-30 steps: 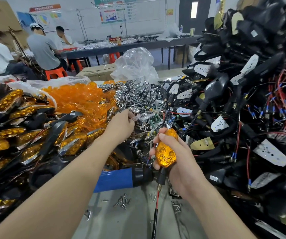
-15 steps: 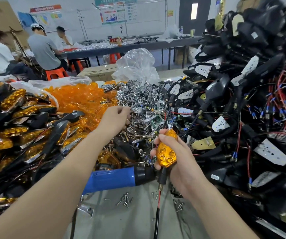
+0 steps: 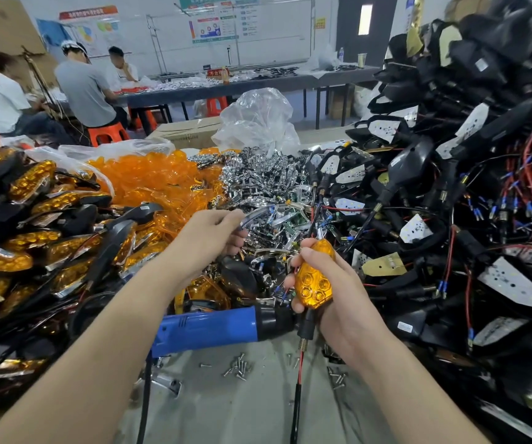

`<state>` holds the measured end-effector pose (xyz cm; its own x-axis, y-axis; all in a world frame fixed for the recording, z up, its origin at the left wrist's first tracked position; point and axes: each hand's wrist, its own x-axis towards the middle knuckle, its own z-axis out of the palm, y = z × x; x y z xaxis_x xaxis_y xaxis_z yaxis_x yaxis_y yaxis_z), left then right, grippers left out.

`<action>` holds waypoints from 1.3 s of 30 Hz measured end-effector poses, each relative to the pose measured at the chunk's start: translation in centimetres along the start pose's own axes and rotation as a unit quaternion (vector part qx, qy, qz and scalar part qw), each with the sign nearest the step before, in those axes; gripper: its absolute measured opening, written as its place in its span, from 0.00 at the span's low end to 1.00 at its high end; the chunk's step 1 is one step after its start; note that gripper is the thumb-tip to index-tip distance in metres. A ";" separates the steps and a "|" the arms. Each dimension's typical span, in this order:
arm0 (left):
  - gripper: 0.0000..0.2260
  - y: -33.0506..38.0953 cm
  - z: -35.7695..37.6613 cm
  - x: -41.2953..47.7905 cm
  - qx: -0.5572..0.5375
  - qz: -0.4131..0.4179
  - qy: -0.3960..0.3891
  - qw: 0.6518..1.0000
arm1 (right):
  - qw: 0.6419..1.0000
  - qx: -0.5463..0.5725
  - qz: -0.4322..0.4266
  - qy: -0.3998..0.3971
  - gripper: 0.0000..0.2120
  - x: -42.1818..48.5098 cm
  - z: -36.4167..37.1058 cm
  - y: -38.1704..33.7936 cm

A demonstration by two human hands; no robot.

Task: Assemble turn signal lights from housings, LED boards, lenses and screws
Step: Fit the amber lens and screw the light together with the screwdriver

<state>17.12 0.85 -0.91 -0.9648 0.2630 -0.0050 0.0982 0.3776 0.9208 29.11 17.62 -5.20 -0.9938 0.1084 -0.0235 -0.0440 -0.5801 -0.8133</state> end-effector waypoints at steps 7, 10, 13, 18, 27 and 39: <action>0.12 -0.6 3.2 -8.2 -0.239 0.024 -0.022 0.970 | 1.000 -0.016 -0.005 0.004 0.03 0.3 0.1 0.5; 0.13 -1.4 4.2 -9.6 -0.270 0.049 0.008 0.962 | 1.000 -0.001 -0.001 0.007 0.08 0.4 0.1 0.7; 0.13 -2.3 4.8 -10.2 -0.245 0.060 0.036 0.967 | 0.999 0.037 0.003 -0.013 0.14 0.5 0.1 0.6; 0.13 -3.0 5.3 -10.9 -0.197 0.075 0.059 0.976 | 0.998 0.046 0.004 -0.032 0.14 0.3 -0.2 0.8; 0.11 -2.7 6.1 -11.6 -0.121 0.143 0.074 0.980 | 0.998 0.032 0.018 -0.048 0.15 0.2 -0.1 1.0; 0.15 -3.4 6.3 -11.3 -0.098 0.165 0.087 0.978 | 0.997 0.020 0.023 -0.067 0.14 0.1 0.0 0.9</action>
<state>29.25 2.17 -6.46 -0.9171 0.1810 0.3552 0.3786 0.1160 0.9183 29.01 17.12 -5.91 -0.9995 -0.0256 0.0194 0.0004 -0.6146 -0.7889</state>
